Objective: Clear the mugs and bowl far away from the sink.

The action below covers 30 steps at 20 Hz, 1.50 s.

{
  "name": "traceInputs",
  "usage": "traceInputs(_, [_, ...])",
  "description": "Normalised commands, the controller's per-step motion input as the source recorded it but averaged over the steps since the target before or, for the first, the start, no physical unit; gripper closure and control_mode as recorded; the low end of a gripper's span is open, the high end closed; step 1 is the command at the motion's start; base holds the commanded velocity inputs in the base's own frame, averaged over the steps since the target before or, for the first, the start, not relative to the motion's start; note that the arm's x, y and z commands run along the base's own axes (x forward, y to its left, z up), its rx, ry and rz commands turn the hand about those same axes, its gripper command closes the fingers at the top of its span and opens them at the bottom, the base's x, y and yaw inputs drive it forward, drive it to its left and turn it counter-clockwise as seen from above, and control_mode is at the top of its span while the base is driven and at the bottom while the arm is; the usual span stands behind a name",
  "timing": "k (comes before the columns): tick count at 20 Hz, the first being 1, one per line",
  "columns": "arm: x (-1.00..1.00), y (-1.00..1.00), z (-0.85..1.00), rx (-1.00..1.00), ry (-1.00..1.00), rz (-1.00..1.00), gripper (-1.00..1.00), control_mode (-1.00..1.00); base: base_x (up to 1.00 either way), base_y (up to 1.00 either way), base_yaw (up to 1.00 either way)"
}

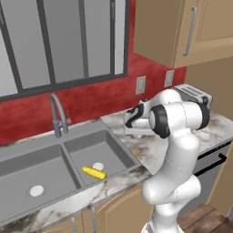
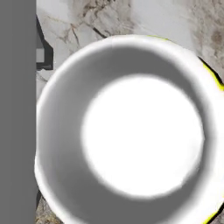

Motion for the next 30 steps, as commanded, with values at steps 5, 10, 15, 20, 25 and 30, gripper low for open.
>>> traceInputs(5, [-0.1, 0.01, -0.14, 0.0, 0.0, 0.0, 1.0, -1.0, 0.0, 0.0, 0.0])
traceInputs(10, [0.01, -0.01, 0.0, 0.0, 0.0, 0.01, 1.0, -1.0, 0.0, 0.0, 0.0])
traceInputs(15, [0.0, 0.01, 0.0, 0.0, 0.0, 0.0, 1.0, -1.0, 0.0, 0.0, 0.0])
traceInputs(20, [-0.21, 0.18, 0.37, 0.0, -0.08, 0.01, 1.0, -1.0, 0.0, 0.0, 0.0])
traceInputs(25, [-0.53, 0.19, 0.87, -0.07, -0.25, 0.08, 1.0, -1.0, 0.0, 0.0, 0.0])
traceInputs(30, [-0.66, 0.07, 1.0, -0.1, -0.07, 0.09, 1.0, -1.0, 0.0, 0.0, 0.0])
